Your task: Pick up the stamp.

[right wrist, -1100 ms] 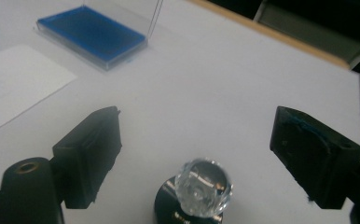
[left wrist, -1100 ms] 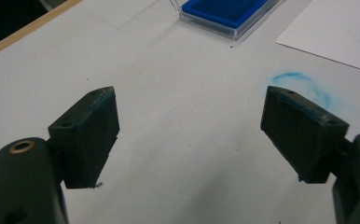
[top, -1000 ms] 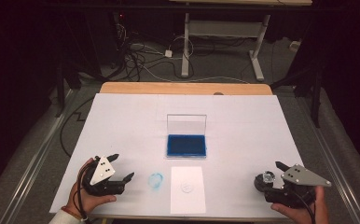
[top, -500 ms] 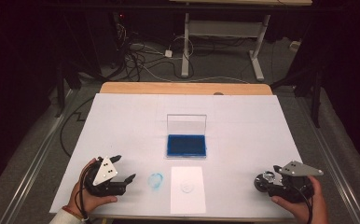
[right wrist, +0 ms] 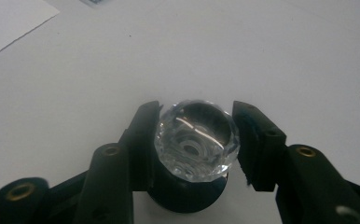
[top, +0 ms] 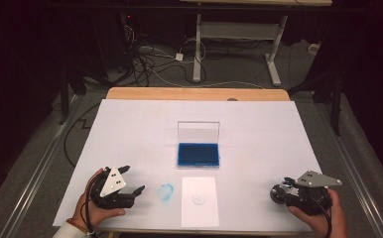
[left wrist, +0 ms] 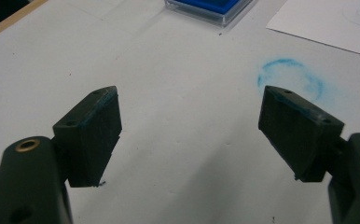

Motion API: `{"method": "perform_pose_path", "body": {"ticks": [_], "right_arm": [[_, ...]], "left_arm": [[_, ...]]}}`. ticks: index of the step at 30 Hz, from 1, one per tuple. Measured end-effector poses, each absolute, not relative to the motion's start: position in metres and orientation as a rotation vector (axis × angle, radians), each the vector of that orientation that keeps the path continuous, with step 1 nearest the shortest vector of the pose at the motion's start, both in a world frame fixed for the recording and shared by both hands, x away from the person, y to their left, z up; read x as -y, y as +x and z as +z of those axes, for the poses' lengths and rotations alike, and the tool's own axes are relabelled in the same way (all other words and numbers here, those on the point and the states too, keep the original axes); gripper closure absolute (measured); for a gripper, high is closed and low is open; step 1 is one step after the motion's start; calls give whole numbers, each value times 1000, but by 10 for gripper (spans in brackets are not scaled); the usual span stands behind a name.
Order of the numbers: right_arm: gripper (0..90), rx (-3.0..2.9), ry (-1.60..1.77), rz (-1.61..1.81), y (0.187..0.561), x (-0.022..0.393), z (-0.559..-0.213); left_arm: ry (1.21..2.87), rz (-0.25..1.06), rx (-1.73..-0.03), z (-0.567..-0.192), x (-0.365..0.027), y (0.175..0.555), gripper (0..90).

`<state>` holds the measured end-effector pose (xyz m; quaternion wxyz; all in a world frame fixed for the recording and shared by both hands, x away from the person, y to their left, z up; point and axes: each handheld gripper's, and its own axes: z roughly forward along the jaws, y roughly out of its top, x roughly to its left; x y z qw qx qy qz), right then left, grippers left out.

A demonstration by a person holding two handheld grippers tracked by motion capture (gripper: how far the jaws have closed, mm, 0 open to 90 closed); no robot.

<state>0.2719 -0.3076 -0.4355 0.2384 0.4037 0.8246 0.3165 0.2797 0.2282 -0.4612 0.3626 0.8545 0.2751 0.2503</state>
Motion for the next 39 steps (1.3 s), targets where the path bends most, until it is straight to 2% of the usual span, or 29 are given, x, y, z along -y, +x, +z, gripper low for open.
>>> {"method": "perform_pose_path", "body": {"ticks": [14,25,39], "right_arm": [[573,-2244,1090,876,270,305,-430],[574,-2176,1021,967,273,298,-407],[573,-2139,934,1104,295,264,-380]], "left_arm": [[2192,649,-714,-461,-228,280,214],[2193,635,-733,-462,-228,280,213],[2211,638,-732,-462,-226,281,224]]}}
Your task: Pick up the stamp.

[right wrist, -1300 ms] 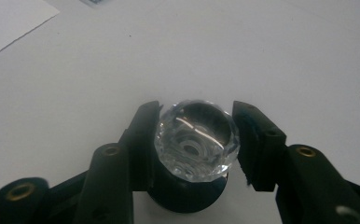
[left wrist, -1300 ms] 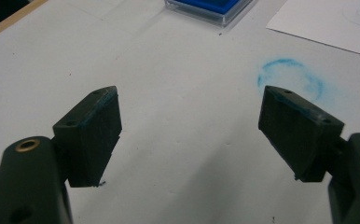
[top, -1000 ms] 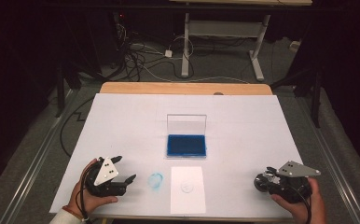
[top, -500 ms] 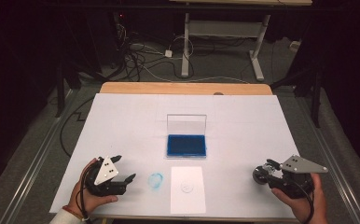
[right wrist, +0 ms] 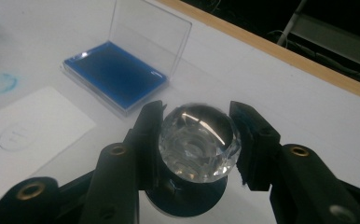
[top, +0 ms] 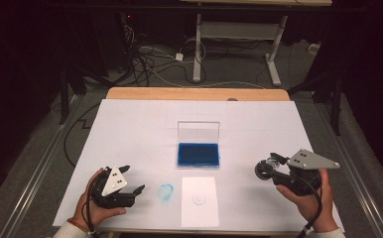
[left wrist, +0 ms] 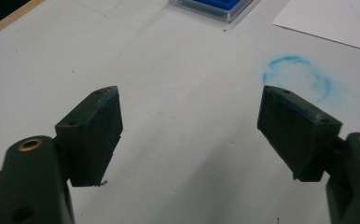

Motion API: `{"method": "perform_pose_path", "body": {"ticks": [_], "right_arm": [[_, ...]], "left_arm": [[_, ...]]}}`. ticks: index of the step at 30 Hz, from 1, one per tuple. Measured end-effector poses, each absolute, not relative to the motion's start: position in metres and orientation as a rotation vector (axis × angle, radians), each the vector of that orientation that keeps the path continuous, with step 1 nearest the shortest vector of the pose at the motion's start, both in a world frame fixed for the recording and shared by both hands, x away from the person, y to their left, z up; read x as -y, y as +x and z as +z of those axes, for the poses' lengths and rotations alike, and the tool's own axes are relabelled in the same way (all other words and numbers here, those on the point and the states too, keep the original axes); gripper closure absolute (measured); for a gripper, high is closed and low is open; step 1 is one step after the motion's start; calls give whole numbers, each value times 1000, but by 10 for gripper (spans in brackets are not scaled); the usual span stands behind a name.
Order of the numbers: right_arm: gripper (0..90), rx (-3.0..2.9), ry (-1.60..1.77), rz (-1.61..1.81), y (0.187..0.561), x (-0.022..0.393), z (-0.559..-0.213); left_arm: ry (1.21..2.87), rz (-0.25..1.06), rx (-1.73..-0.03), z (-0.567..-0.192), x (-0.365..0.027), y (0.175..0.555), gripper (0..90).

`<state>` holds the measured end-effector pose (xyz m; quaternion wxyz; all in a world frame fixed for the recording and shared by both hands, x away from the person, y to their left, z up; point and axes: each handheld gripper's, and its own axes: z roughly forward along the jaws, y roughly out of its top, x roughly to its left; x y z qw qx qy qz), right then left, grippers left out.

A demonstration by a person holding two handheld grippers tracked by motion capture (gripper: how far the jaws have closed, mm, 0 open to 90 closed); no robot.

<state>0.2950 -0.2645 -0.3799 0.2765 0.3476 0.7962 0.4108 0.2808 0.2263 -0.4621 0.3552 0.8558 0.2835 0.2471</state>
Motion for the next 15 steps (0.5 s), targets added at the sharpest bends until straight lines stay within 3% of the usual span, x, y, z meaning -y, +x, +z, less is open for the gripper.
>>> {"method": "perform_pose_path", "body": {"ticks": [15], "right_arm": [[573,-2162,805,1180,318,215,-366]], "left_arm": [[2203,644,-727,-462,-226,281,229]]}}
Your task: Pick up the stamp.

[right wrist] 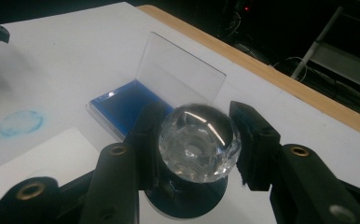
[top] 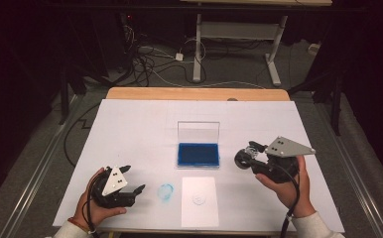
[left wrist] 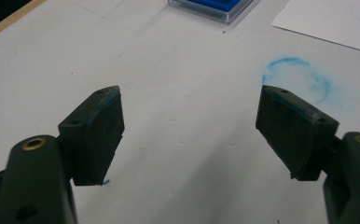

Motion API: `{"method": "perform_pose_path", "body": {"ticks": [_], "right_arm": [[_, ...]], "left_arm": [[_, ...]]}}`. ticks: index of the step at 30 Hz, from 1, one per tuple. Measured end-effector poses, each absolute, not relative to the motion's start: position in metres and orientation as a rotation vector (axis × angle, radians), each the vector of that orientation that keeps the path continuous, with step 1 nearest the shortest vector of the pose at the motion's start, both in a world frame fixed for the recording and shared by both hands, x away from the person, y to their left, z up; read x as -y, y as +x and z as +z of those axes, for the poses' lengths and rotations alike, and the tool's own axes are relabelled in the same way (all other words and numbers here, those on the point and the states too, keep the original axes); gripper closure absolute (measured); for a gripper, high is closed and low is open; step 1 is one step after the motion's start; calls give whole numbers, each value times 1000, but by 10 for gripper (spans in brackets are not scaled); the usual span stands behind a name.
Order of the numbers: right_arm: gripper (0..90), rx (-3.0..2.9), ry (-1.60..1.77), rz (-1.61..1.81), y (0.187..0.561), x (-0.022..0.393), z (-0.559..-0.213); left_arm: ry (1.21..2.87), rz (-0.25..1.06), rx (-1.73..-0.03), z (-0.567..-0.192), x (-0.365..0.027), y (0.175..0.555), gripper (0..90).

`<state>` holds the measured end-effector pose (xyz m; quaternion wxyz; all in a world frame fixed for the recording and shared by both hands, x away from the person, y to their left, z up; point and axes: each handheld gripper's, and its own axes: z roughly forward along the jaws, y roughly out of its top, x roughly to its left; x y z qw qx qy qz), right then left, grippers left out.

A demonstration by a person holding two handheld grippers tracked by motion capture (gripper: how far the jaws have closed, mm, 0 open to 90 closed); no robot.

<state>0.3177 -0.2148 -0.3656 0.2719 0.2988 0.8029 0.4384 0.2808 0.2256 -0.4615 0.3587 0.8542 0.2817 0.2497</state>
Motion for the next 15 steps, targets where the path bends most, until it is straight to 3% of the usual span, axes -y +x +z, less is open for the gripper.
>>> {"method": "perform_pose_path", "body": {"ticks": [15], "right_arm": [[573,-2140,755,1231,348,180,-372]], "left_arm": [[2204,651,-777,-463,-223,286,220]]}}
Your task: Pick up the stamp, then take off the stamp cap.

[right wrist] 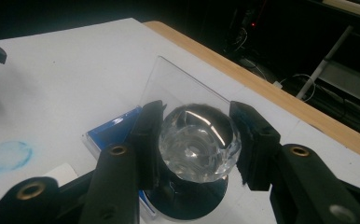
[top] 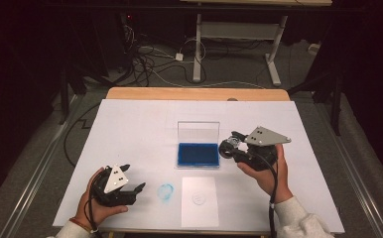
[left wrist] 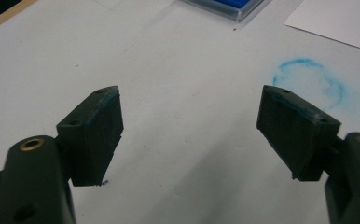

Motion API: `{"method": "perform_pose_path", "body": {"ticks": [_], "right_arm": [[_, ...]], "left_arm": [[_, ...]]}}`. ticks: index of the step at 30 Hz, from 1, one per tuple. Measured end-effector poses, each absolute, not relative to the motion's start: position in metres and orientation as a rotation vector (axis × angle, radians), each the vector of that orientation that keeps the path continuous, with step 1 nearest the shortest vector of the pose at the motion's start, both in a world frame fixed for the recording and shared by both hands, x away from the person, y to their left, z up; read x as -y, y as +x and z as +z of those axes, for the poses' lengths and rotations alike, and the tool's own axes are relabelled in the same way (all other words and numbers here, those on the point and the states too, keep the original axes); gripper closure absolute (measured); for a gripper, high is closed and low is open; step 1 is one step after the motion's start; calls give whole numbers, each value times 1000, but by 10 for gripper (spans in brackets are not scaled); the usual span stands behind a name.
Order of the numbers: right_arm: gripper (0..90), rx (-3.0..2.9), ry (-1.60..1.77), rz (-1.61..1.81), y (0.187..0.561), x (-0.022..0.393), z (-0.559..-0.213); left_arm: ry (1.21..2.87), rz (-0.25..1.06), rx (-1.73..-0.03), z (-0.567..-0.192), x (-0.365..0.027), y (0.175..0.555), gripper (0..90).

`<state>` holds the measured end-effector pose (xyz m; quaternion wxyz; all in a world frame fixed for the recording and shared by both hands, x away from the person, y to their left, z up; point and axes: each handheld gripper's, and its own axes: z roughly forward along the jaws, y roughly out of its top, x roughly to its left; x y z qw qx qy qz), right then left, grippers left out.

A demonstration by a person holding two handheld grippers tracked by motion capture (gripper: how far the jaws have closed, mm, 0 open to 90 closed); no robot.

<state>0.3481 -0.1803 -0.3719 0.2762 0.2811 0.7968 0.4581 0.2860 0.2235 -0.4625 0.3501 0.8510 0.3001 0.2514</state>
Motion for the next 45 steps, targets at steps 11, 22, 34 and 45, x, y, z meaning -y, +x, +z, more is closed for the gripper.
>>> {"method": "perform_pose_path", "body": {"ticks": [11,22,34,45], "right_arm": [[573,-2151,712,1270,351,162,-371],[573,-2208,670,1300,353,141,-378],[573,-2261,640,1402,350,112,-382],[573,-2309,590,1479,332,91,-387]], "left_arm": [[2220,629,-752,-467,-217,292,215],[2219,580,-728,-468,-214,292,215],[2165,485,-621,-462,-180,302,186],[2114,448,-546,-451,-142,308,202]]}}
